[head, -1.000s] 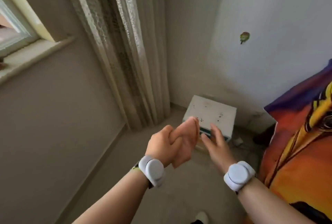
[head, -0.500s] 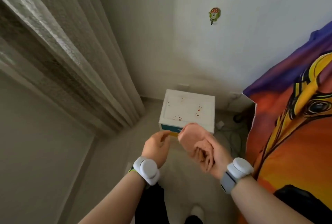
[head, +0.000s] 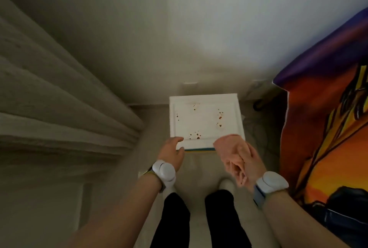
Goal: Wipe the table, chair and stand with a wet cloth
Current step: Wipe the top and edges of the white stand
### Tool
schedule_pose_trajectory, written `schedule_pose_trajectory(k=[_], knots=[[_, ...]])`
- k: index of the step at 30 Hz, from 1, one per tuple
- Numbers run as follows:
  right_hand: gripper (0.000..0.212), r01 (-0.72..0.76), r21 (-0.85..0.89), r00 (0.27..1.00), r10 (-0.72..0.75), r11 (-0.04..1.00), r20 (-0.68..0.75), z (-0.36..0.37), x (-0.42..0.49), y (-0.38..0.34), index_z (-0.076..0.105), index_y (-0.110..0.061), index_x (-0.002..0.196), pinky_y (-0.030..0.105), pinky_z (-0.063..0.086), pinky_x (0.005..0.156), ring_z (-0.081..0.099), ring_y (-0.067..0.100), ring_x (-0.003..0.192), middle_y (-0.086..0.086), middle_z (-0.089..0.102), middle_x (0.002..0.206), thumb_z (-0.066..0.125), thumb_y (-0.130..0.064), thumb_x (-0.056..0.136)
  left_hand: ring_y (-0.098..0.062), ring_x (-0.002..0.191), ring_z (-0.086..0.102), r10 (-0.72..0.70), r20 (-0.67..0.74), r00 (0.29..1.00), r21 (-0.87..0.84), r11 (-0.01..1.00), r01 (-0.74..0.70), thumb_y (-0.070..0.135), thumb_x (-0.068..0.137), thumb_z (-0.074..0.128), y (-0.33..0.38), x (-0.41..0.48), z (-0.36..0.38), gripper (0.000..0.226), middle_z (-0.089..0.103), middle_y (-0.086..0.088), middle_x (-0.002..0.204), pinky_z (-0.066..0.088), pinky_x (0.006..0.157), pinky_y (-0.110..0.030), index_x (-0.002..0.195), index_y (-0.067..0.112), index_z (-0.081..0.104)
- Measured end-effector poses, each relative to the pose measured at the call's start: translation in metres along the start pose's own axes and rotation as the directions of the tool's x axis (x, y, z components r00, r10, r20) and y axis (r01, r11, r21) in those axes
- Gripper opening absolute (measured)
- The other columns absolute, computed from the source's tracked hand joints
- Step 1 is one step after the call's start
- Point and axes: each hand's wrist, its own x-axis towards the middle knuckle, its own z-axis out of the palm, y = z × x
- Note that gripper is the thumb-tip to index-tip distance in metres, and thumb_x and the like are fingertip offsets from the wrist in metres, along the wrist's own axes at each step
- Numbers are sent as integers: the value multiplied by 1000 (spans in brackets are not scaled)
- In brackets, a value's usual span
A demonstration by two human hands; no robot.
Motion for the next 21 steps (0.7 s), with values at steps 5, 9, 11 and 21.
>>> schedule_pose_trajectory(k=[5, 9, 11, 21], knots=[[55, 163, -193, 982, -178, 967, -61, 0, 44, -13, 45, -11, 130, 26, 40, 44, 45, 16, 56, -1, 53, 76, 49, -50, 91, -23, 128, 44, -23, 10, 1000, 13, 1000, 23, 17, 93, 51, -19, 54, 17, 43, 47, -7, 140, 33, 105, -27, 135, 13, 45], [44, 235, -232, 963, -258, 944, -74, 10, 103, -32, 41, -6, 130, 29, 39, 45, 44, 17, 49, 5, 49, 68, 48, -33, 95, -25, 129, 40, -57, -36, 998, 38, 998, 58, 17, 92, 51, -37, 112, 38, 47, 43, -9, 142, 32, 108, -31, 137, 12, 41], [48, 285, -358, 942, -329, 889, -66, 16, 125, -41, 44, -32, 134, 37, 48, 59, 56, 20, 66, 4, 61, 90, 54, -38, 87, -25, 130, 38, -61, -81, 995, 55, 996, 66, 17, 92, 51, -41, 132, 41, 50, 40, -11, 142, 30, 107, -30, 140, 11, 37], [58, 414, -741, 782, -624, 529, -8, 33, 241, -74, 32, -32, 142, 42, 36, 107, 38, 24, 130, 1, 37, 144, 48, -12, 90, -32, 133, 34, -218, -240, 946, -48, 976, 213, 12, 93, 45, -70, 215, 57, 57, 33, -16, 147, 29, 110, -37, 146, 6, 24]])
